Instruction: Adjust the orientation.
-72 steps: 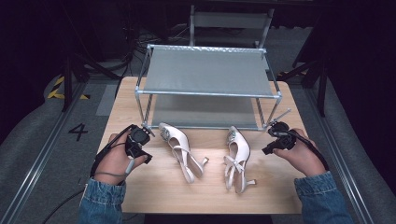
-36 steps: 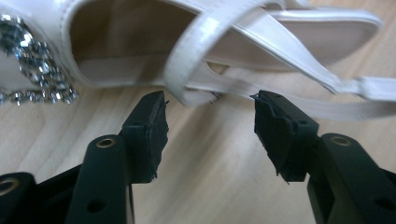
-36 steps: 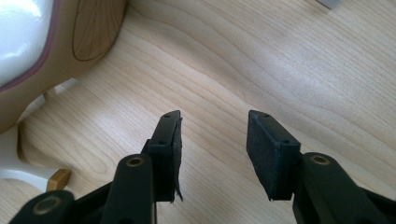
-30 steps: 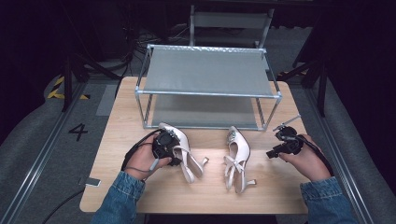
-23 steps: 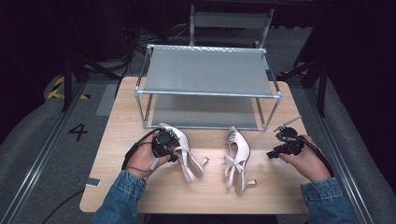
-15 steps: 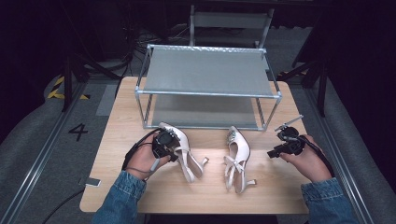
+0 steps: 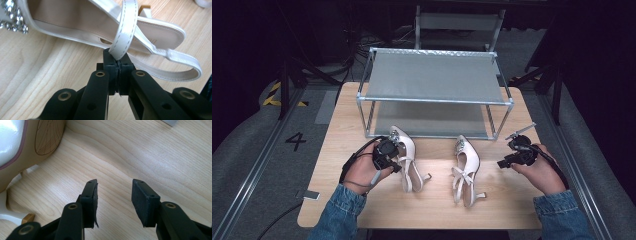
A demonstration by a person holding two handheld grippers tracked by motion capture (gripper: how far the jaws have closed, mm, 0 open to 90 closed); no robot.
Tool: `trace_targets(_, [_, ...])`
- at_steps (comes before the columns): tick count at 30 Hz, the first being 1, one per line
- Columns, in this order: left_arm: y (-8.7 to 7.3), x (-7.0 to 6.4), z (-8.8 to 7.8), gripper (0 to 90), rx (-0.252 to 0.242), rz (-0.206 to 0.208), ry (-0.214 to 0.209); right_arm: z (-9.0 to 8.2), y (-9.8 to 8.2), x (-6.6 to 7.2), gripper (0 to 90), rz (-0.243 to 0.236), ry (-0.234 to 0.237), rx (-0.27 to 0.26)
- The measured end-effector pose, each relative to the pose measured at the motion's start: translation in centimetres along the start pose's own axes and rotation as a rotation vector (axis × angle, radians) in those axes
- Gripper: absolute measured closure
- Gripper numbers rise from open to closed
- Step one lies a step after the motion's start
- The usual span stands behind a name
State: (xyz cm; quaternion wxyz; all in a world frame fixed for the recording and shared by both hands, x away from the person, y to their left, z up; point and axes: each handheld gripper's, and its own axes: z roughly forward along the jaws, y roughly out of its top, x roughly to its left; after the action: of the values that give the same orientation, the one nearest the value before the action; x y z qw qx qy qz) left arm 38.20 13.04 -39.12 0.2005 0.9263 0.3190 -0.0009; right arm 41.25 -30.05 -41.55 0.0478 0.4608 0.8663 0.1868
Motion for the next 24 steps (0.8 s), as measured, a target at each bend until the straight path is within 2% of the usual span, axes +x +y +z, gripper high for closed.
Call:
trace_targets(2, [0.0,-0.1,-0.6,88.4,-0.023,-0.011,-0.002,0.0,0.0,0.0,57.4,0.003,0.0,0.001])
trace_targets(8, [0.2,-0.2,-1.4,88.5,-0.044,-0.012,0.012,0.0,-0.3,-0.1,57.4,0.01,-0.004,-0.003])
trace_targets(12, [0.4,-0.4,-2.1,88.5,-0.066,-0.01,0.001,-0.2,-0.6,-0.3,57.4,0.021,-0.003,-0.005])
trace_targets(15, [0.6,-0.5,-2.2,88.5,-0.081,-0.009,-0.006,-0.2,-0.8,-0.3,57.4,0.023,-0.002,-0.007])
trace_targets(20, [1.0,-0.6,-2.0,88.5,-0.071,0.001,-0.007,-0.2,-1.0,-0.4,57.4,0.03,-0.003,-0.004])
trace_targets(24, [1.1,-0.5,-1.9,88.2,-0.077,-0.012,-0.015,-0.3,-1.3,-0.5,57.4,0.036,-0.005,-0.007])
